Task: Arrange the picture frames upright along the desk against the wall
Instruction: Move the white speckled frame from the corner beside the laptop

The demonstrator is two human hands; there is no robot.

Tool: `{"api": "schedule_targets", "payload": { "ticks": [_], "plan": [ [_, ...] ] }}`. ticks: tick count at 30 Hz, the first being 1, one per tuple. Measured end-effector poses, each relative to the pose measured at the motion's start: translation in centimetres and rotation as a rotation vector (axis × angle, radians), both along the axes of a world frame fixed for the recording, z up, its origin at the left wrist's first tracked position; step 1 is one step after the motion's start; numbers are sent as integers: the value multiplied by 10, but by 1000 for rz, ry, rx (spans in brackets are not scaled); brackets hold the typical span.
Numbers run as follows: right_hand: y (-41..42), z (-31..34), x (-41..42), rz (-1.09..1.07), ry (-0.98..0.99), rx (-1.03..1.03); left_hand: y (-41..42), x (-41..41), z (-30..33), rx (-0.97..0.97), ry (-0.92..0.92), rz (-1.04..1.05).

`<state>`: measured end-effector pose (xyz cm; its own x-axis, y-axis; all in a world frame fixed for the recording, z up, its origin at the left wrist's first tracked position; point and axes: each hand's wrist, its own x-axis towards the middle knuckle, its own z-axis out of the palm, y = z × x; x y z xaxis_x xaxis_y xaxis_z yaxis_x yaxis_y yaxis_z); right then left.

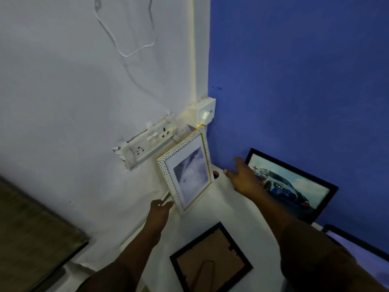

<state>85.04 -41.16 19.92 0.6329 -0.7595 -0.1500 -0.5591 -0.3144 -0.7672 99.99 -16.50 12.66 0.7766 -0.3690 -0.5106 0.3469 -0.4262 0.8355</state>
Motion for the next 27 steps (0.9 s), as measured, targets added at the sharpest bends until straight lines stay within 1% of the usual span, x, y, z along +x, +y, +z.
{"api": "schedule_targets", "payload": {
  "ticks": [3, 6, 12, 15, 17, 19, 22, 25, 27],
  "plan": [
    [-6, -4, 31, 48, 13, 28, 0, 16, -7, 24, -23, -26],
    [-17, -10, 62, 63, 37, 29, -7, 32, -20, 104, -58, -84],
    [-36, -33, 109, 35, 35, 50, -35, 49, -60, 228, -136, -315],
    [-42, -48, 128, 74, 71, 67, -46, 54, -68, 194, -168, -396],
    [-51, -69, 140, 106, 86, 58, -51, 60, -72, 189, -153, -407],
    [-54, -80, 147, 93, 87, 78, -52, 64, -72, 184, -155, -411],
    [-49, -75, 148, 32, 51, 79, -46, 62, -67, 170, -214, -438],
    [-41, -70, 136, 56, 12, 91, -34, 56, -63, 147, -283, -412],
    [-37, -65, 121, 46, -36, 118, -27, 48, -59, 170, -354, -430]
  ]
}}
